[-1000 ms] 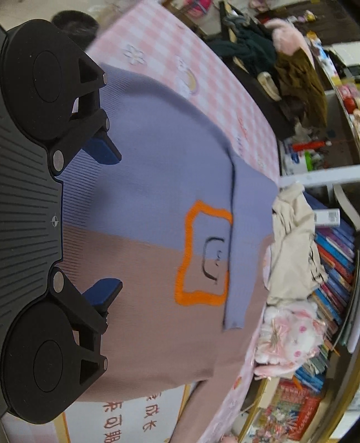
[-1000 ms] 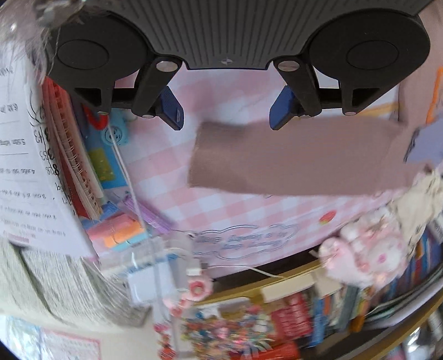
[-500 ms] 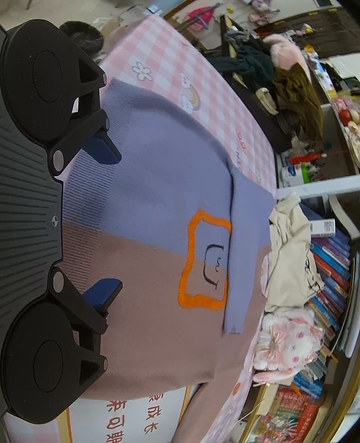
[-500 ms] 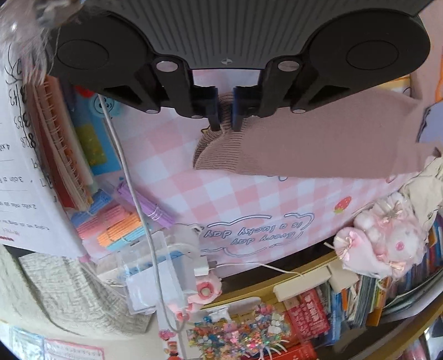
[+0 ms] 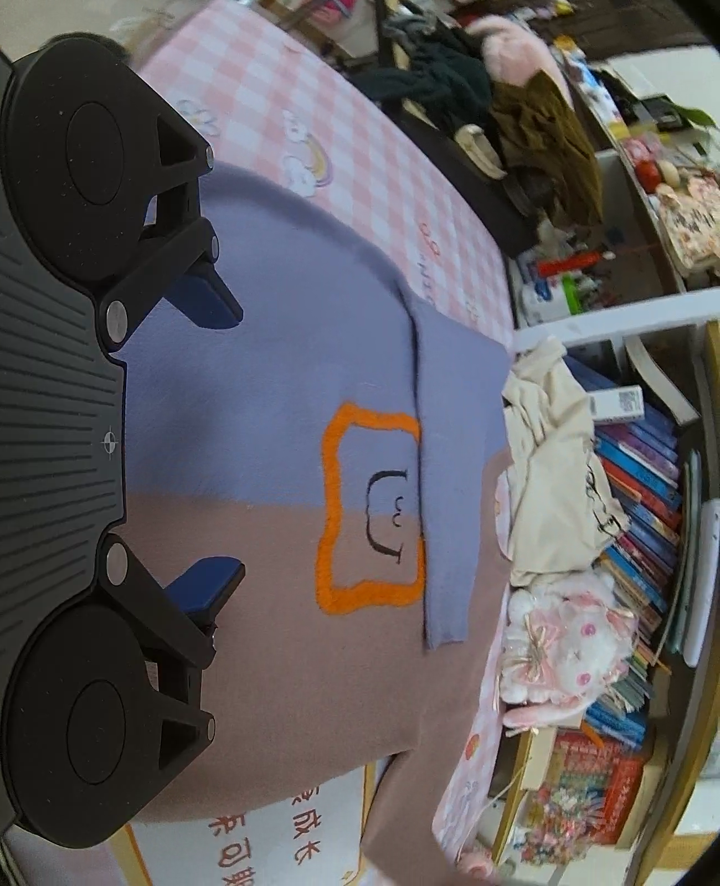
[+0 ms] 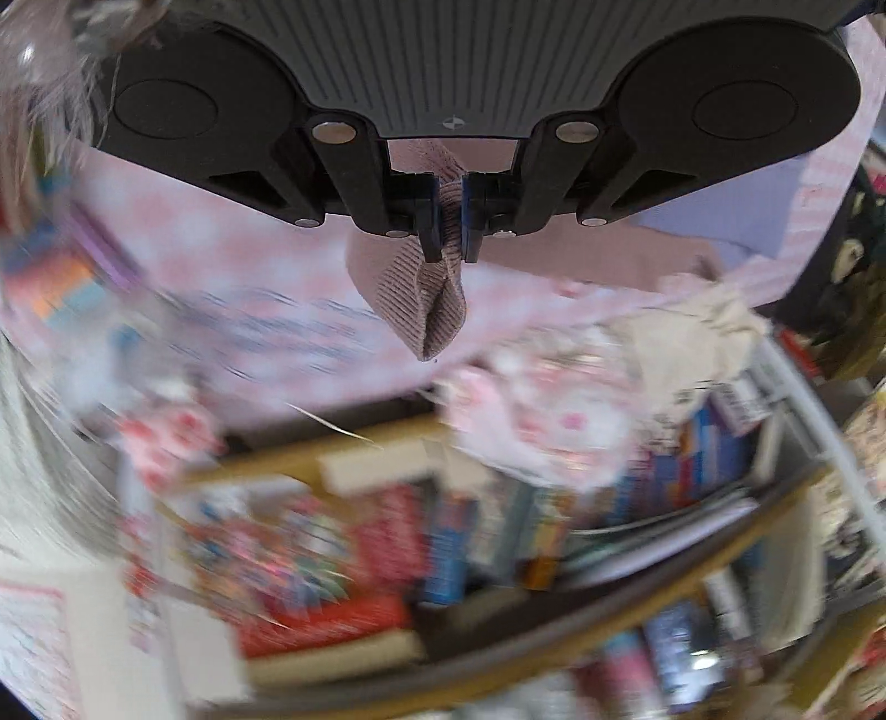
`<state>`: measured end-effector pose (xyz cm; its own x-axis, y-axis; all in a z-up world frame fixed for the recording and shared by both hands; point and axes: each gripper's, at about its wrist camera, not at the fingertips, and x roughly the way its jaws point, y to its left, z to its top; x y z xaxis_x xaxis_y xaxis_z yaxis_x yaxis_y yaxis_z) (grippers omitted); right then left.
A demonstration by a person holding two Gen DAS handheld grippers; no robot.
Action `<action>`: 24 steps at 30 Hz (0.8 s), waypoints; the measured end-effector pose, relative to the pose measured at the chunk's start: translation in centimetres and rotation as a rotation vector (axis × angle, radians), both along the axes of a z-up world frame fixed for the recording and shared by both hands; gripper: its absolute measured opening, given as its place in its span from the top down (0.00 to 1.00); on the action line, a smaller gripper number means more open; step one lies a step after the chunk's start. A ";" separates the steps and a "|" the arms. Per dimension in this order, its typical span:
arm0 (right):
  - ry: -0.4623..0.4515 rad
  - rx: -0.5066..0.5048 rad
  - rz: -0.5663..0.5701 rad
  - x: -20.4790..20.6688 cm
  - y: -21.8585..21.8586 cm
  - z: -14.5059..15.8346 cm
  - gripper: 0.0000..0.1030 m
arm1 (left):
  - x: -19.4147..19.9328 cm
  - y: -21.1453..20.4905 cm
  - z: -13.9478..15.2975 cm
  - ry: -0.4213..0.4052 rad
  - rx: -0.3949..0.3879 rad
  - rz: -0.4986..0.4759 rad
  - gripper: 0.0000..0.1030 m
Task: Fold clothes
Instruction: 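Fold the mauve sleeve across the sweater body with the right gripper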
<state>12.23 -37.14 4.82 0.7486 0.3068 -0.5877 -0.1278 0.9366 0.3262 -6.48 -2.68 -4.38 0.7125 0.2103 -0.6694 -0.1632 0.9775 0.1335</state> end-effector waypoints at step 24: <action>-0.060 -0.103 0.257 6.5 36.3 1.9 0.93 | -2.2 15.7 0.7 -0.039 0.070 -0.197 0.10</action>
<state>18.69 -0.87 6.77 0.6883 0.4327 -0.5823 -0.3821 0.8985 0.2160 -8.73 12.99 -3.70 0.7698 0.1091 -0.6289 0.0241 0.9796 0.1994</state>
